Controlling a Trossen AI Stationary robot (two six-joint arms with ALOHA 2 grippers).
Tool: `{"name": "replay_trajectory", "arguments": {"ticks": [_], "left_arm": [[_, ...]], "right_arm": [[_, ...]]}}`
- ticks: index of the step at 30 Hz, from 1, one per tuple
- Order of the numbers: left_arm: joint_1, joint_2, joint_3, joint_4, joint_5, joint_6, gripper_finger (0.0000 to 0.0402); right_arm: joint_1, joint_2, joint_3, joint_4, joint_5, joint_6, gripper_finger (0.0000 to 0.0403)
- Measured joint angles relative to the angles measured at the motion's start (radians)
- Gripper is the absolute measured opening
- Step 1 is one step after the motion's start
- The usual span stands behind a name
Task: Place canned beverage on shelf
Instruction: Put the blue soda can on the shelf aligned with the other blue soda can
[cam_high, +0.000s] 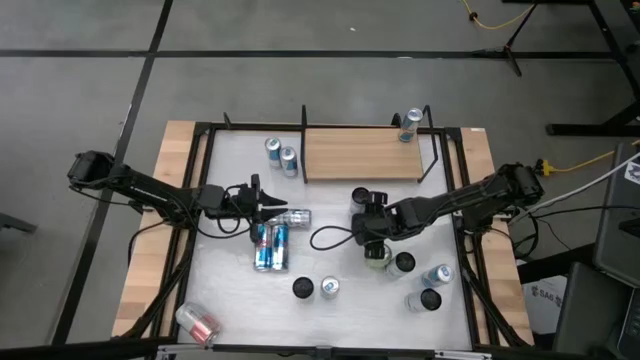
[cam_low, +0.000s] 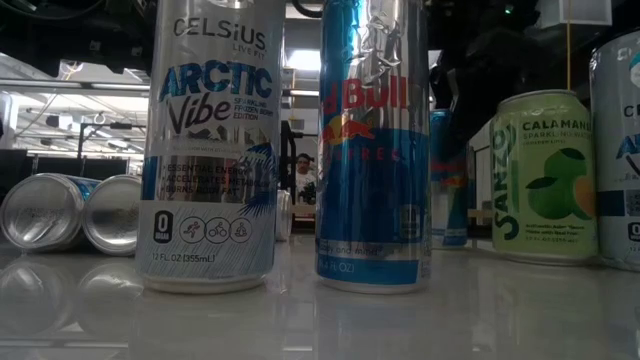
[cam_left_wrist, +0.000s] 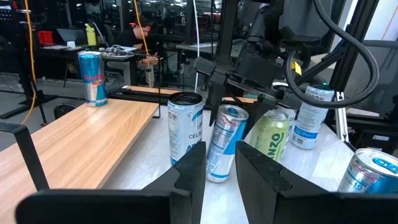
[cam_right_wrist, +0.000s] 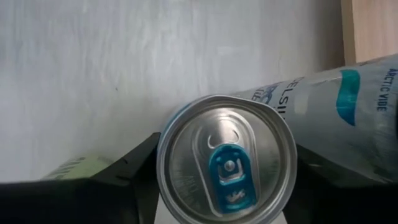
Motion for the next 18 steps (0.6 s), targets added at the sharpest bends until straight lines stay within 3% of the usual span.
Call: {"name": "replay_trajectory", "arguments": {"ticks": [9,18], "left_arm": [[0.0,0.0,0.0,0.0,0.0,0.0,0.008],[0.0,0.0,0.0,0.0,0.0,0.0,0.008]], "right_arm": [[0.0,-0.003,0.135,-0.215,-0.07,0.001,0.0238],[0.0,-0.036,0.25,-0.475,-0.074,0.025,0.0238]]}}
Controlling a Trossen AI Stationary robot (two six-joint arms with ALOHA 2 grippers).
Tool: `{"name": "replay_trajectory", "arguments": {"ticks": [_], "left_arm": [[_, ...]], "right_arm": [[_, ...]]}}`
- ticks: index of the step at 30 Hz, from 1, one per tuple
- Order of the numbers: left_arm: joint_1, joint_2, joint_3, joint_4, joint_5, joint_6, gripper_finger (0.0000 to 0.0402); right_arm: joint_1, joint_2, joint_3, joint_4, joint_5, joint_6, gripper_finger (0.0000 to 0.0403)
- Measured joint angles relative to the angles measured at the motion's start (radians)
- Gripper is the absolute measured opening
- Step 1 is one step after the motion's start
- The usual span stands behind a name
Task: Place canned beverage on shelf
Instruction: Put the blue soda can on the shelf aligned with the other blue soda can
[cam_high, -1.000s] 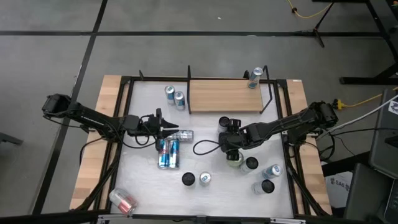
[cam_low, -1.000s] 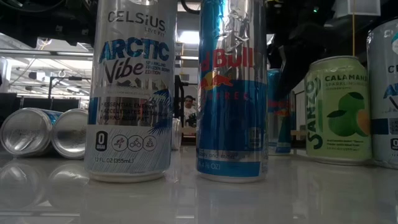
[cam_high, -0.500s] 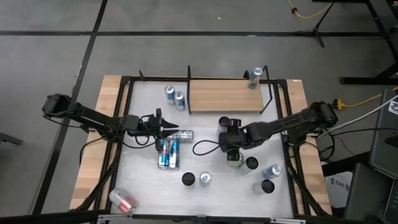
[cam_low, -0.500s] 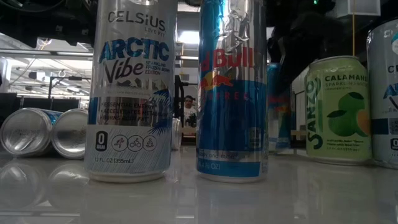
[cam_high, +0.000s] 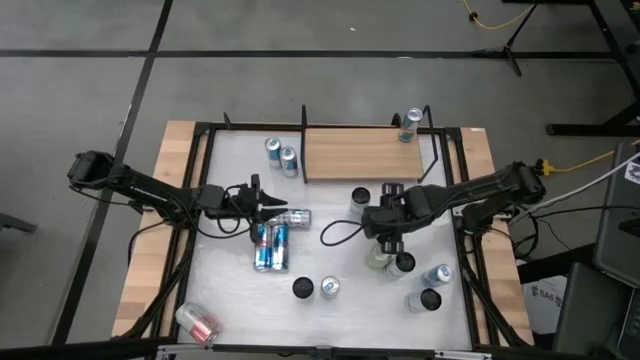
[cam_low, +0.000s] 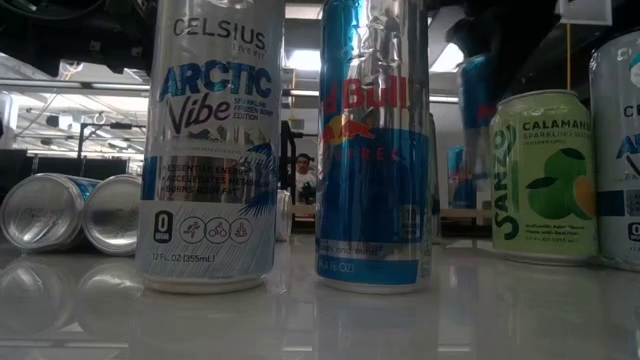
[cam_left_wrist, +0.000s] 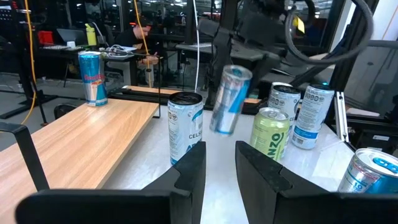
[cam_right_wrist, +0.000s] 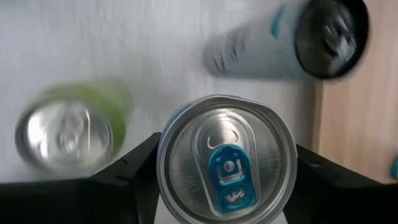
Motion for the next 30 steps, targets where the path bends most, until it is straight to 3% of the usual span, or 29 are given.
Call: {"name": "replay_trajectory", "arguments": {"ticks": [7,12,19,30], "left_arm": [[0.0,0.0,0.0,0.0,-0.001,0.003,0.008],[0.0,0.0,0.0,0.001,-0.003,0.003,0.008],[0.0,0.0,0.0,0.002,-0.003,0.003,0.008],[0.0,0.0,0.0,0.002,-0.004,0.003,0.008]], "right_arm": [[-0.001,-0.138,-0.004,-0.066,0.047,0.02,0.0237],[-0.076,-0.238,-0.004,-0.071,0.08,0.013,0.0237],[-0.325,-0.304,-0.004,-0.075,0.081,-0.103,0.0237],[-0.778,-0.302,-0.004,0.053,-0.11,-0.397,0.0237]]}}
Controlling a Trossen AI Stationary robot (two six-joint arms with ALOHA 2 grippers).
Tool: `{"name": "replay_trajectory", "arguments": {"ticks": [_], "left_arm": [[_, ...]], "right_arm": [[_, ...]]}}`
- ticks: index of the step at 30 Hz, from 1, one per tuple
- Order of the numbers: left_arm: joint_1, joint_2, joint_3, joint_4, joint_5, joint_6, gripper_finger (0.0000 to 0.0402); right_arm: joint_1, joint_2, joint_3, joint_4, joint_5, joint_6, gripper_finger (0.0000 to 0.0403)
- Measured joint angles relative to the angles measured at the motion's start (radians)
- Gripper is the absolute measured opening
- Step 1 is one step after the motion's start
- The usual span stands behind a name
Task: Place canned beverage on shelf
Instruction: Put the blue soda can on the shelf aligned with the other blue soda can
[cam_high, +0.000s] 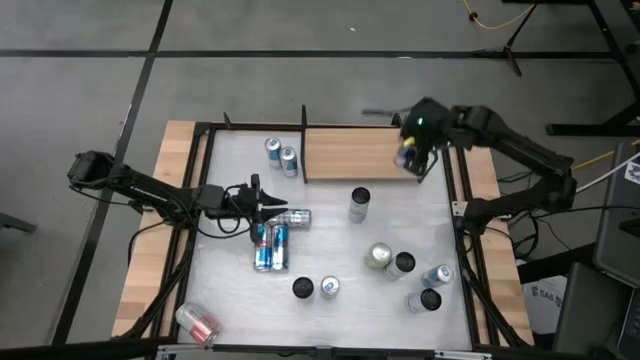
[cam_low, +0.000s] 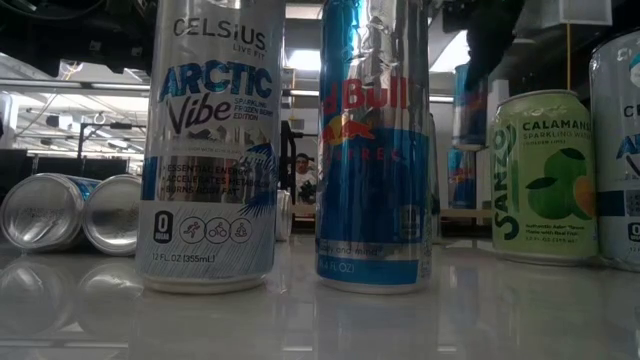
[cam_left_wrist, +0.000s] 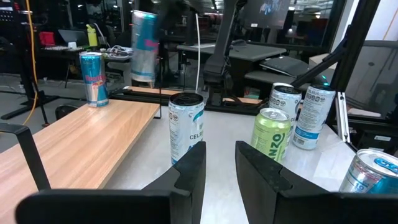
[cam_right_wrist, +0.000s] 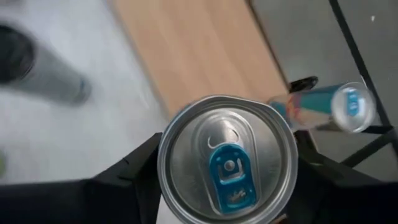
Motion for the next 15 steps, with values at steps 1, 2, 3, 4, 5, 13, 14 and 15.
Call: {"name": "replay_trajectory", "arguments": {"ticks": [1,2,3,4,5,13,14,15], "left_arm": [[0.0,0.0,0.0,0.0,0.0,0.0,0.008],[0.0,0.0,0.0,0.0,0.0,0.0,0.008],[0.0,0.0,0.0,0.0,0.0,0.0,0.008],[0.0,0.0,0.0,0.0,0.0,0.0,0.008],[0.0,0.0,0.0,0.0,0.0,0.0,0.008],[0.001,0.0,0.0,0.0,-0.001,0.0,0.008],[0.001,0.0,0.0,-0.001,-0.001,0.0,0.008],[0.001,0.0,0.0,-0.001,-0.001,0.0,0.008]], "right_arm": [[-0.036,0.0,0.0,0.013,-0.02,-0.019,0.0237],[-0.069,0.0,0.0,0.02,-0.041,-0.04,0.0237],[-0.098,0.001,0.0,0.021,-0.054,-0.059,0.0237],[-0.125,0.004,0.0,0.018,-0.064,-0.073,0.0237],[-0.149,0.008,0.0,0.012,-0.072,-0.086,0.0237],[-0.274,0.021,-0.081,0.058,-0.13,-0.146,0.0237],[-0.278,0.021,-0.091,0.057,-0.128,-0.146,0.0237],[-0.277,0.021,-0.099,0.057,-0.124,-0.147,0.0237]]}}
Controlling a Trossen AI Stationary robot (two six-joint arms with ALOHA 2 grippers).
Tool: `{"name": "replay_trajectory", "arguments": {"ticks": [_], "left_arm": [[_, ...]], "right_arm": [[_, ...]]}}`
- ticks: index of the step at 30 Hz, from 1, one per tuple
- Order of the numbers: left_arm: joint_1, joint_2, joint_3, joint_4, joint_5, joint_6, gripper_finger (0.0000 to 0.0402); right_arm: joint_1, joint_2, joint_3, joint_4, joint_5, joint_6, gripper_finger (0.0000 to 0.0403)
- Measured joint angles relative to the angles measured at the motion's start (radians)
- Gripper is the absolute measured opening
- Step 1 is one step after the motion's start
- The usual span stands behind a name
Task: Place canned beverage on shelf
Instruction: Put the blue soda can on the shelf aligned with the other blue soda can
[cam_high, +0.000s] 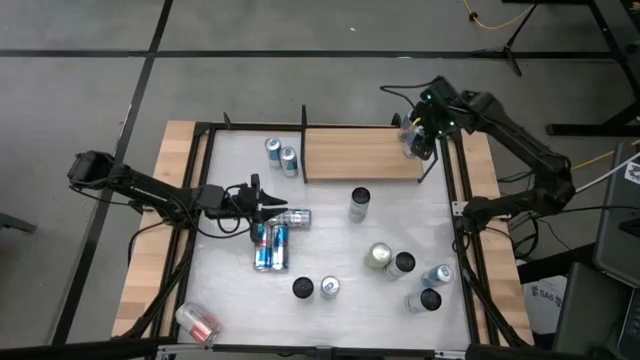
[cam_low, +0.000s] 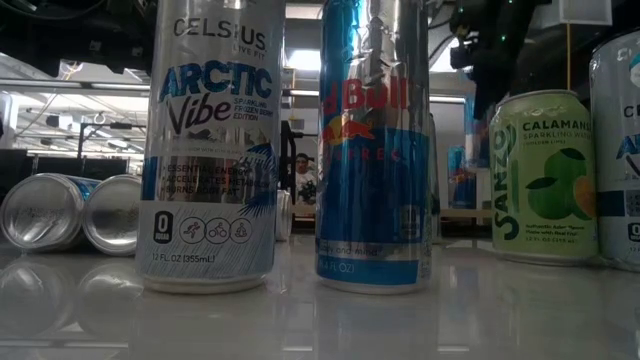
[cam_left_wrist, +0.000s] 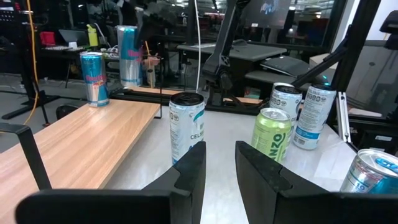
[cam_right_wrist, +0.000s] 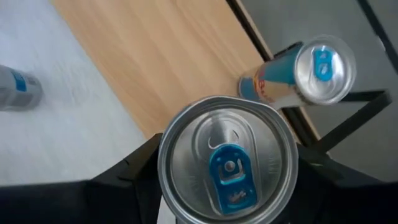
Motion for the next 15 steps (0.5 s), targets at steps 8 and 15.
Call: {"name": "replay_trajectory", "arguments": {"ticks": [8,15], "left_arm": [[0.0,0.0,0.0,-0.001,0.0,0.0,0.008],[0.0,0.0,0.0,-0.002,0.0,0.0,0.008]], "right_arm": [[0.001,0.0,-0.058,0.118,0.028,-0.004,0.0237],[-0.033,0.0,-0.166,0.174,0.027,-0.048,0.0237]]}}
